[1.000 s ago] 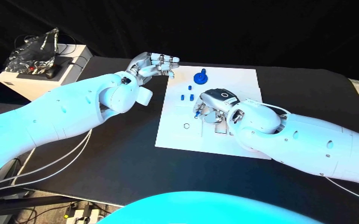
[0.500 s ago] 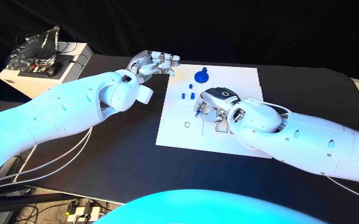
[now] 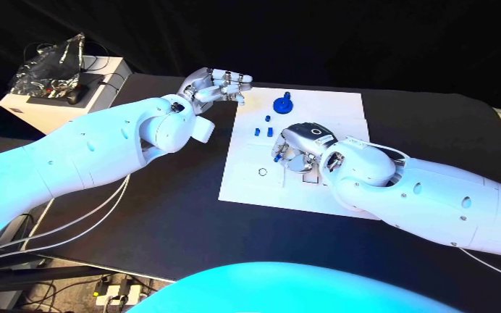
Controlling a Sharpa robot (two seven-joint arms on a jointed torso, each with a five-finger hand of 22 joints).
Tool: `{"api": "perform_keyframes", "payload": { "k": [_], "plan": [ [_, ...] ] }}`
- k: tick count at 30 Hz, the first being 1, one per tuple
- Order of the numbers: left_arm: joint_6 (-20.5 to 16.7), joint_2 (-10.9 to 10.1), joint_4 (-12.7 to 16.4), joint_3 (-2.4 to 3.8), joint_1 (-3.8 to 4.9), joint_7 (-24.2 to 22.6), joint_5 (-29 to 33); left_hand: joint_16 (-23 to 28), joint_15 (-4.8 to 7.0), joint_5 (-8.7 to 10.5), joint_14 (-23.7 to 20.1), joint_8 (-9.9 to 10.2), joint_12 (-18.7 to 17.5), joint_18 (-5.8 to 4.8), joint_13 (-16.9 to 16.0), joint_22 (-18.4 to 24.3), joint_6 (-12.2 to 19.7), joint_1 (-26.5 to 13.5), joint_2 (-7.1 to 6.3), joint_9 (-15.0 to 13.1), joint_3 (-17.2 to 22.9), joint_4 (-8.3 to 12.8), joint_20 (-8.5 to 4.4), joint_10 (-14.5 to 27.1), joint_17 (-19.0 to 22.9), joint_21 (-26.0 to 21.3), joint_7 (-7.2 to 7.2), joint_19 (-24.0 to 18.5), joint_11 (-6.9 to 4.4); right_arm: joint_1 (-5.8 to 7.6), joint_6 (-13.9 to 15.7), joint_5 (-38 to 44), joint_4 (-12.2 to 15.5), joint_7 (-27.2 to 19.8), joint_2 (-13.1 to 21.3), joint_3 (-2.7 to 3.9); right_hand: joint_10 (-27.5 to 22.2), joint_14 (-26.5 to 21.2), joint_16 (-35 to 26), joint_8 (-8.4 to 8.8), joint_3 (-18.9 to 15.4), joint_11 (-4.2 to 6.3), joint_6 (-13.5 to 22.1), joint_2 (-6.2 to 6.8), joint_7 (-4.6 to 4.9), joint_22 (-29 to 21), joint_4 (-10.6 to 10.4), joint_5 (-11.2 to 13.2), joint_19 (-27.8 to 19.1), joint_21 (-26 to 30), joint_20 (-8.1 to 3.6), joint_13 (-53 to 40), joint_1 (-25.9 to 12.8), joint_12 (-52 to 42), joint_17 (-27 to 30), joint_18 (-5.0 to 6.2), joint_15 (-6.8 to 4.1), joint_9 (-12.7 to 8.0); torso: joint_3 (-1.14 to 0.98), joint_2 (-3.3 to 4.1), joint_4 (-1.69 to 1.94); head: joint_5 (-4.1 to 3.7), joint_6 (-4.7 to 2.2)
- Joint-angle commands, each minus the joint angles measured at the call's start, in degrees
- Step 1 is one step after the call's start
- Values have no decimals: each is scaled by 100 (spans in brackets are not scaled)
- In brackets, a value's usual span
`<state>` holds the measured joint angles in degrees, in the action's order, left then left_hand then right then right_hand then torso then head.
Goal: Assemble the parts on the task board
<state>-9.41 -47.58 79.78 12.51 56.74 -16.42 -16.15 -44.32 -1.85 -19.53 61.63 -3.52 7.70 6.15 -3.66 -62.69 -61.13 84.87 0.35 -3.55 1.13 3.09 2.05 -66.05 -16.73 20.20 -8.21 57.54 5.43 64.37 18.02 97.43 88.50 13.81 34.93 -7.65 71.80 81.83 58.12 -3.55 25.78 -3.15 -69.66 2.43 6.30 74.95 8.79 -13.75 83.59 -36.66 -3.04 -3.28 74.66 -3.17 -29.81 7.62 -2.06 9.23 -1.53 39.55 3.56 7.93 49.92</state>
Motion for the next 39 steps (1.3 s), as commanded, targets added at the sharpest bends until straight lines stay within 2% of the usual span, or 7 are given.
{"api": "perform_keyframes", "payload": {
  "k": [1, 7, 25, 29, 34, 39],
  "plan": [
    [20, 6, 10, 6, -1, -34, 29, 31, -1, -11, 36, -17, -36, -30, 8, -7, -8, -53, 21, -9, -7, 22, 8, 2, -6, -26, -15, 30, 22, -6, -103, 72, 6, -22, -2, -1, 31, -31, 32, -20, 17, -4, -45, -44, -5, 433, 3, -19, 259, 2, 5, -10, -5, -18, 8, 69, -24, 5, 3, -2, -2, 6, 6],
    [26, 4, 7, 6, -1, -28, 29, 31, -1, -11, 36, -17, -36, -30, 8, -7, -8, -53, 21, -9, -7, 22, 8, 2, -6, -26, -15, 30, 22, -6, -50, 94, 18, -21, -3, -1, 31, -31, 32, -20, 17, -4, -45, -44, -5, 433, 3, -19, 259, 2, 5, -10, -5, -18, 8, 69, -24, 5, 3, -4, 1, 17, 8],
    [33, -6, 20, 6, 0, -11, 29, 35, -2, -9, 36, -17, -30, -29, 7, -33, -9, -57, 19, -9, -1, 14, 11, 6, -9, -75, -14, 50, 22, -6, -341, 143, -98, 44, -78, -2, 6, -38, 15, -19, -31, -10, -36, -33, -2, 423, -9, -39, 252, 75, 10, -10, -17, -19, 16, 73, -18, -13, 7, -4, -5, 21, 8],
    [36, -7, 24, 6, 0, -9, 29, 35, -2, -9, 36, -17, -30, -29, 7, -33, -9, -57, 19, -9, -1, 14, 11, 6, -9, -75, -14, 50, 22, -14, -337, 135, -153, 10, -129, -14, -17, -39, -7, -16, -81, -16, -20, -32, 3, 412, -17, -58, 248, 130, 13, -10, -15, -19, 29, 79, -15, -34, 6, 0, 9, 28, 8],
    [37, -12, 23, 6, 0, -6, 29, 38, -1, -10, 36, -18, -27, -28, 7, -44, -14, -48, 23, -9, 5, 16, 10, 3, -9, -88, -12, 57, 20, -37, -222, 99, -165, -75, -153, -31, -125, -31, -37, -12, -329, -41, 67, 86, 6, 392, -67, -212, 243, 237, 32, -10, -67, -21, 47, 91, 9, -134, 5, -6, 2, 41, 8],
    [40, -14, 21, 6, 0, -1, 29, 38, -1, -10, 36, -18, -27, -28, 7, -44, -14, -48, 23, -9, 5, 16, 10, 3, -9, -88, -12, 57, 20, -46, -150, 80, -139, -111, -136, -36, -159, -30, -41, -10, -512, -57, 84, 125, 17, 390, -107, -249, 261, 278, 41, -10, -45, -19, 49, 99, 15, -274, 9, -1, -1, 44, 8]
  ]
}}
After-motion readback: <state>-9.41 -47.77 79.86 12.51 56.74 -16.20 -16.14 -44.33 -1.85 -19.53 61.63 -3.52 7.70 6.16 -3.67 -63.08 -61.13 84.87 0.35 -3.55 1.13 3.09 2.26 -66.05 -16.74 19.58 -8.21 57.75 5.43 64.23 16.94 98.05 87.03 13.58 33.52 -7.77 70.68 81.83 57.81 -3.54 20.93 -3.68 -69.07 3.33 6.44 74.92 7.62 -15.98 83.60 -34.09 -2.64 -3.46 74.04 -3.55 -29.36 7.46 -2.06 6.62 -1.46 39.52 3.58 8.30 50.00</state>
